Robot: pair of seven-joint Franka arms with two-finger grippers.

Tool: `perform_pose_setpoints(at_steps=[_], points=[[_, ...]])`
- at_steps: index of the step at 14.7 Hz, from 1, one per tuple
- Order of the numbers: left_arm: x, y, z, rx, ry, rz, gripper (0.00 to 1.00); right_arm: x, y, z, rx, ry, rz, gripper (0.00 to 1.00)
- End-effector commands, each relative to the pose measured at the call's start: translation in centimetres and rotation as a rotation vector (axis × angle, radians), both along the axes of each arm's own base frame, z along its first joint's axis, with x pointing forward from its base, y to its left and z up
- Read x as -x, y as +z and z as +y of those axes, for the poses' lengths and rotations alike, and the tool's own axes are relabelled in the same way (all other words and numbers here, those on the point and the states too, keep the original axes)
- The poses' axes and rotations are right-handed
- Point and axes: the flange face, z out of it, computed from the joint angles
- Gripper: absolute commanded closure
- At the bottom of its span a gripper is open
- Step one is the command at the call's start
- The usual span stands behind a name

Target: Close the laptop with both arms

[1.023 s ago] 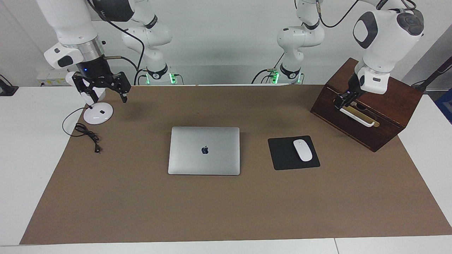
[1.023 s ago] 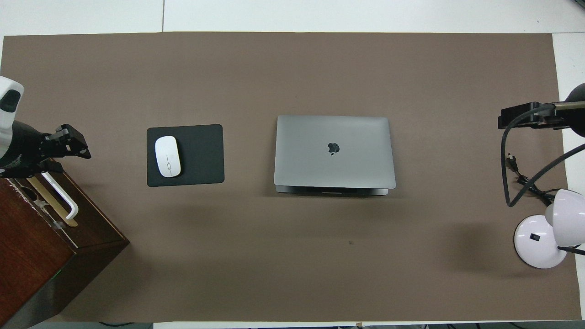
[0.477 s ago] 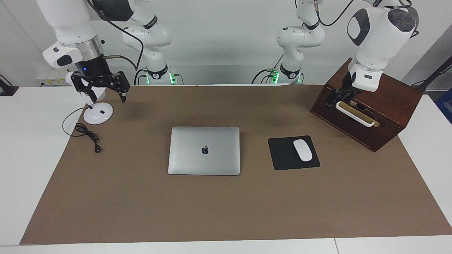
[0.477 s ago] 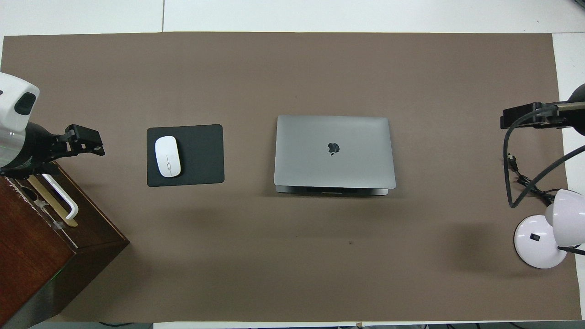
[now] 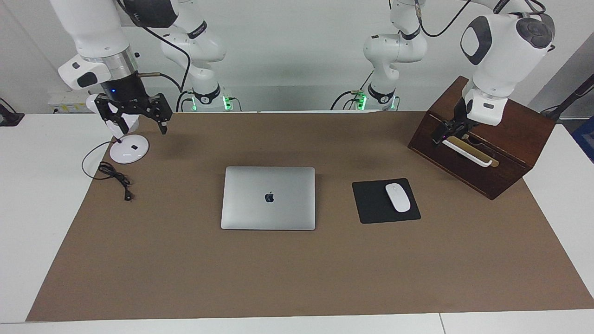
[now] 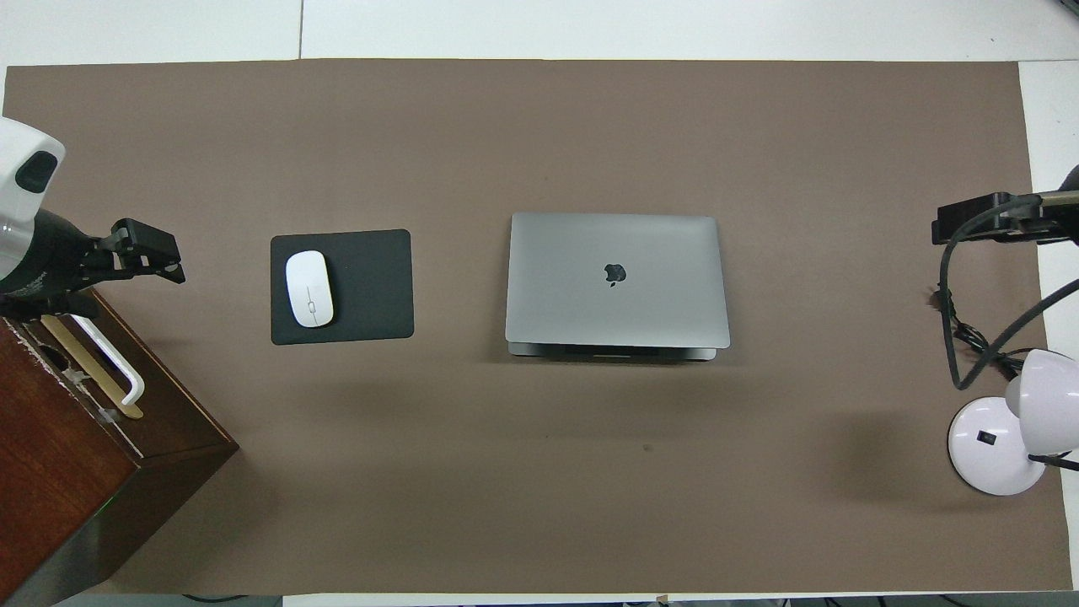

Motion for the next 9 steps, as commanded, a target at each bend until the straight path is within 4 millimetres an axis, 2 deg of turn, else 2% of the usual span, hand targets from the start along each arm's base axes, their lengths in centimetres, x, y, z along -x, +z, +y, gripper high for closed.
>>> perform_pose_setpoints(at_steps=[1,5,6,9], points=[[-0.4,1.1,-1.3,-0.011,-0.038,0.045,0.0,-0.1,1.2,-0.9,-0.004,0.001,0.011,0.0],[-0.1,1.5,-2.9,-0.009,-0.067,0.045,0.0,0.0,1.2,-1.0,-0.006,-0.005,0.009,0.0],[-0.1,1.6,-3.5,-0.008,-0.078,0.038,0.0,0.1,1.2,-1.7,-0.007,-0.019,0.007,0.0],[-0.1,1.3,-2.9,-0.008,-0.073,0.044,0.0,0.2,1.3,-1.8,-0.008,-0.019,0.004,0.0]])
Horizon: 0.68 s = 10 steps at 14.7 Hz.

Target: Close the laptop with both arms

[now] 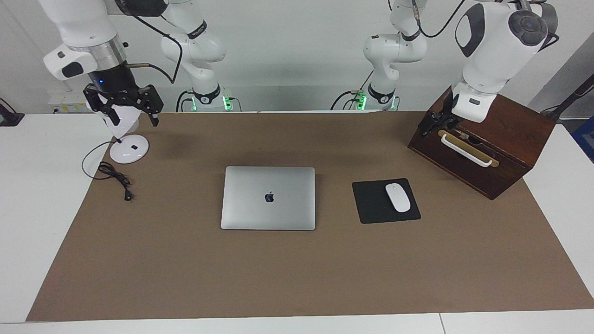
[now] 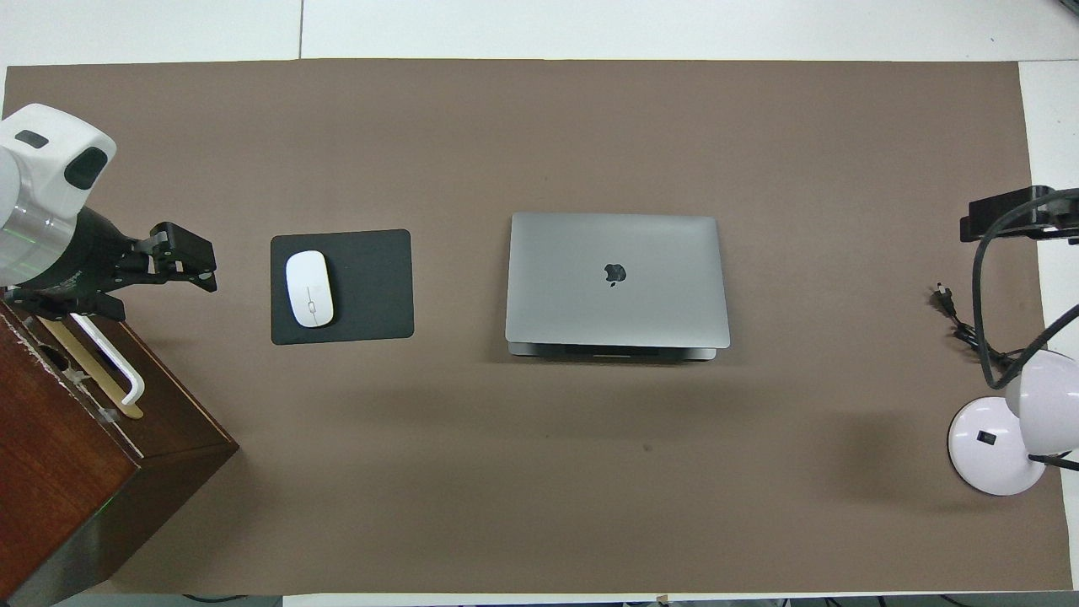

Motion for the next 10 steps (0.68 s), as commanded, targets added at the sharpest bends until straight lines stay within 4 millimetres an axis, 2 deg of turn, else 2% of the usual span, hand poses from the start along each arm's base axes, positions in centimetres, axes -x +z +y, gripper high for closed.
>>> perform_pose_setpoints(at_steps=[1,2,4,6,10], points=[[-0.5,0.3,1.6,-0.005,0.003,0.01,0.0,0.1,0.1,-0.2,-0.009,0.009,0.011,0.0],[-0.9,0.4,2.8,0.001,-0.014,-0.002,0.0,0.1,-0.2,0.0,-0.009,0.01,0.015,0.0],[-1.1,0.7,3.8,0.012,-0.07,-0.018,0.0,0.2,-0.5,0.1,-0.009,0.007,0.021,0.0],[-1.0,0.9,3.6,0.012,-0.075,-0.018,0.0,0.7,-0.1,0.1,-0.009,0.005,0.038,0.0],[-0.3,2.5,3.5,0.011,-0.084,0.003,0.0,0.6,-0.1,0.0,-0.009,0.005,0.035,0.0]])
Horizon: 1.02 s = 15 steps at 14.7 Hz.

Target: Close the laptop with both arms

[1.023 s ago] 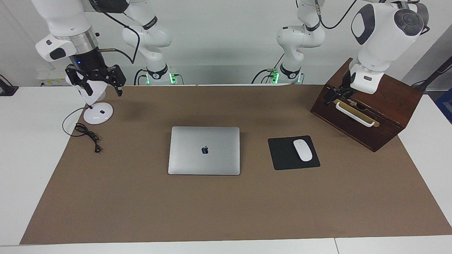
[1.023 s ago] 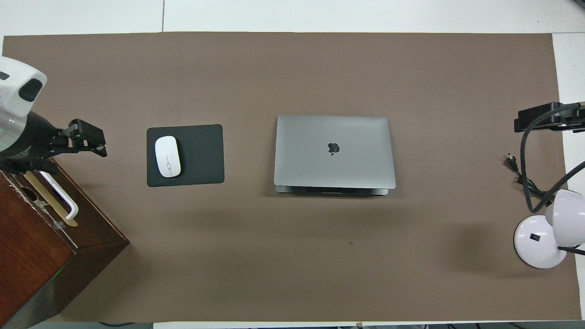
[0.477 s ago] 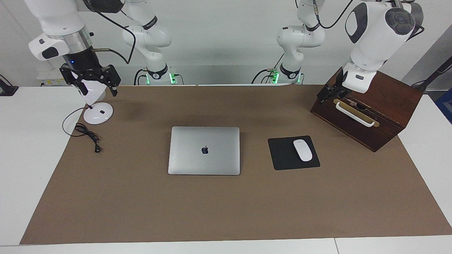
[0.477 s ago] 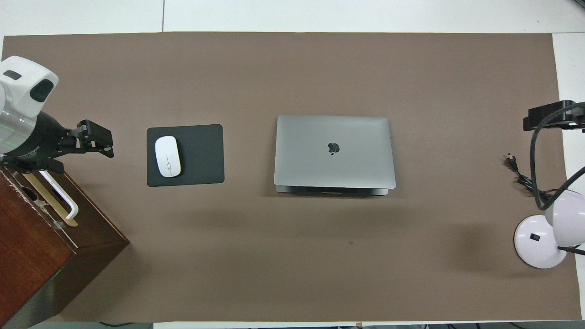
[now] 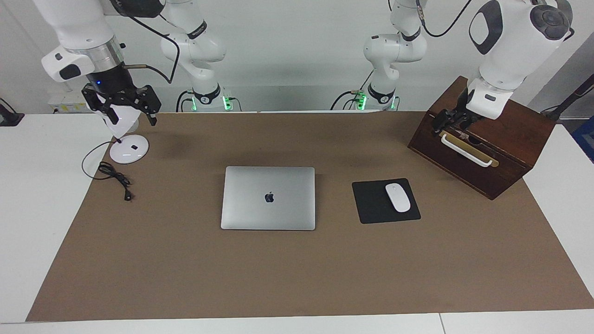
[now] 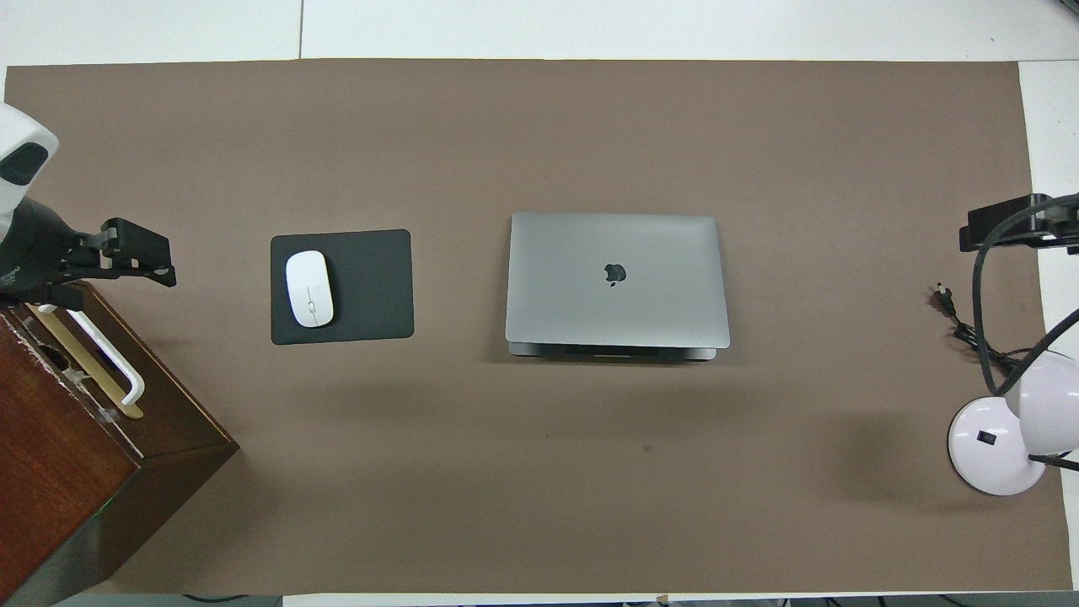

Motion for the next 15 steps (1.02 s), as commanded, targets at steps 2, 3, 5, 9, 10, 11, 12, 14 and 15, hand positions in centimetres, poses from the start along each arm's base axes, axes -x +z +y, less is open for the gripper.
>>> perform_pose_setpoints(at_steps=[2,3,5,9,10,11,12,14,15], points=[[0.4,1.2,0.1,-0.01,-0.019,0.041,0.0,0.2,0.3,-0.2,-0.009,-0.001,0.002,0.0],[0.4,1.1,0.1,-0.012,-0.02,0.046,0.0,0.2,0.2,-0.2,-0.009,-0.001,0.003,0.0],[0.4,1.3,0.2,-0.014,-0.02,0.041,0.0,0.2,0.1,-0.2,-0.009,-0.001,0.006,0.0],[0.2,2.0,-1.0,-0.017,-0.03,-0.011,0.0,0.2,0.2,-0.2,-0.009,-0.001,0.003,0.0],[0.0,2.3,-0.5,-0.016,-0.019,-0.033,0.0,0.2,0.2,-0.2,-0.009,0.001,0.003,0.0],[0.0,2.5,-0.5,-0.012,-0.02,-0.04,0.0,0.2,0.2,-0.2,-0.009,0.001,0.005,0.0],[0.1,2.7,-0.2,-0.013,-0.016,-0.045,0.0,0.2,0.2,-0.2,-0.009,0.001,0.003,0.0],[-0.1,2.9,0.0,-0.007,-0.014,-0.058,0.0,0.2,0.3,-0.2,-0.009,0.001,0.002,0.0],[-0.1,2.9,0.0,-0.007,-0.014,-0.06,0.0,0.2,0.3,-0.2,-0.009,0.001,0.003,0.0]])
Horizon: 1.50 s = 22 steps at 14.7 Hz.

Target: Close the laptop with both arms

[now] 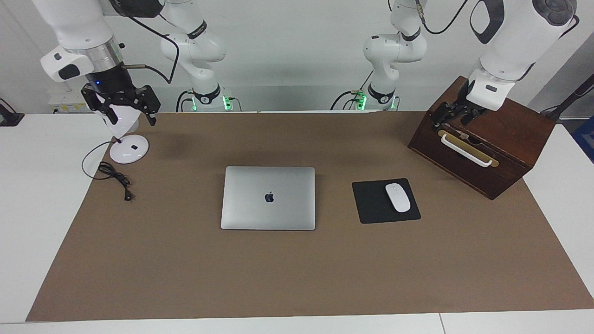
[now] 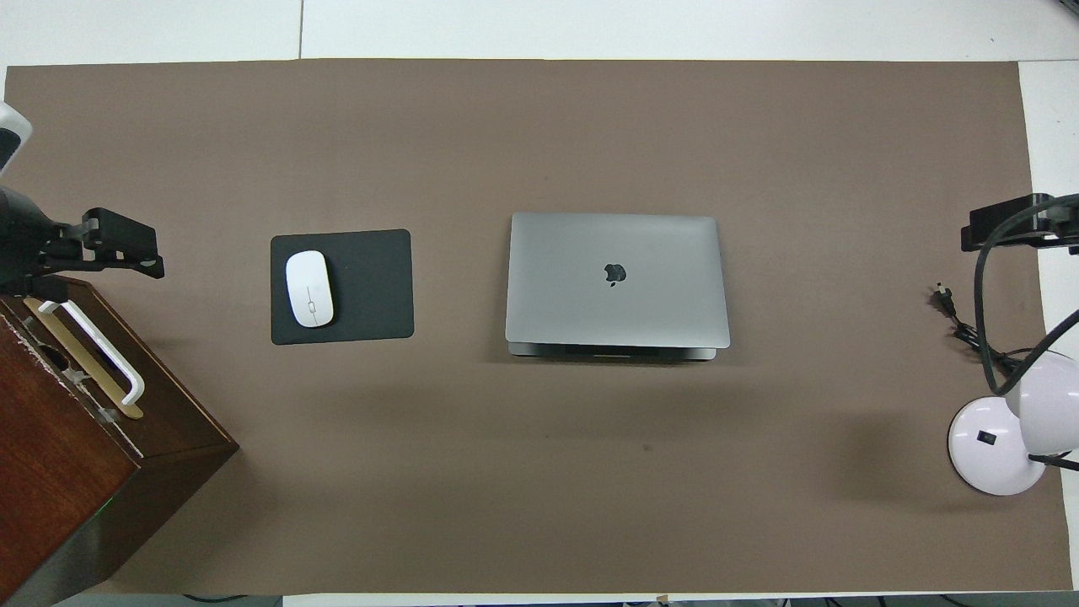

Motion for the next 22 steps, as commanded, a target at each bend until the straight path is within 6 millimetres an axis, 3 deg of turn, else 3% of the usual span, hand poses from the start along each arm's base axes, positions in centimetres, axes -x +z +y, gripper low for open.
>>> perform_pose_setpoints(at_steps=[1,13,22], points=[[-0.1,0.6,0.3,-0.013,-0.007,-0.022,0.0,0.2,0.3,-0.1,-0.009,0.004,0.003,0.0],[-0.1,0.8,0.8,-0.017,-0.016,-0.038,0.0,0.1,-0.3,0.0,-0.005,0.015,0.036,0.0],[-0.1,0.7,1.3,-0.017,-0.019,-0.036,0.0,-1.4,-2.0,-0.3,-0.005,0.019,0.038,0.0]])
